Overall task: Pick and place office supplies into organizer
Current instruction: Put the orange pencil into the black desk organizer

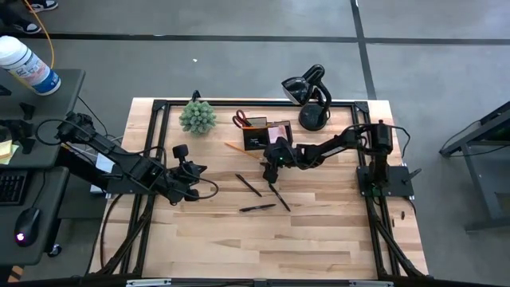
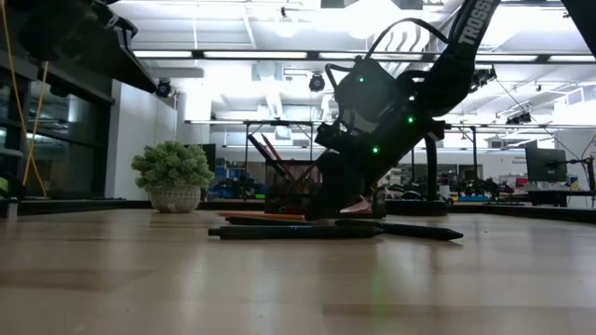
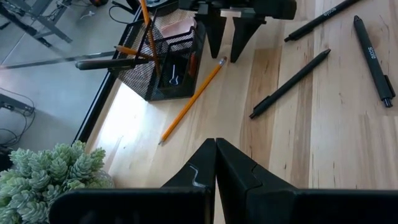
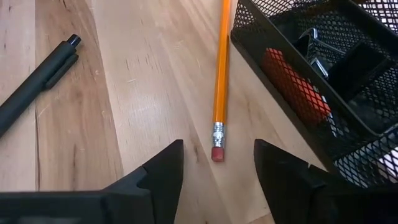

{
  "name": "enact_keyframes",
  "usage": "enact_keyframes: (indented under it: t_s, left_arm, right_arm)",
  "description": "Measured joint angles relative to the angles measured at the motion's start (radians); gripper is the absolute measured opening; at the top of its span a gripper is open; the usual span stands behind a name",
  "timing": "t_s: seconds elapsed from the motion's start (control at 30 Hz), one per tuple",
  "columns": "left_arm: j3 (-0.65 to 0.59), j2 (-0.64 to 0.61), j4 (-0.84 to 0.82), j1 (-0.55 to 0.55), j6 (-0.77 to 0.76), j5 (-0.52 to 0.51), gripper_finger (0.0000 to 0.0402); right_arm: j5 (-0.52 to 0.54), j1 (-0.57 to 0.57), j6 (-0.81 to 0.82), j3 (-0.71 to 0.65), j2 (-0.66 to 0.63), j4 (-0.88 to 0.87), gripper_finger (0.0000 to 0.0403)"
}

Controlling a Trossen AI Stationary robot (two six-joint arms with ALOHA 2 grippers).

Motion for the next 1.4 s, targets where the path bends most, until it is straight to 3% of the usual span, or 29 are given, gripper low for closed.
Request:
enact_keyframes:
  t_s: [0.27, 0.43, 1.23, 1.4]
  left_arm:
    - [0.0, 0.0, 0.0, 0.0, 0.0, 0.0, 0.0001]
    - [0.0, 0.0, 0.0, 0.0, -0.009, -0.001, 0.0001]
    - [0.0, 0.0, 0.0, 0.0, -0.017, -0.004, 0.0001]
    - [0.0, 0.0, 0.0, 0.0, -0.017, -0.007, 0.0001]
  right_arm:
    - [-0.017, 0.0, 0.0, -0.001, -0.001, -0.011, 0.0105]
    - [-0.02, 0.0, 0.0, -0.002, -0.001, -0.011, 0.0078]
    - [-0.053, 0.001, -0.007, 0.027, 0.002, -0.048, 0.0069]
    - [-0.062, 0.0, -0.007, 0.027, 0.001, -0.056, 0.0039]
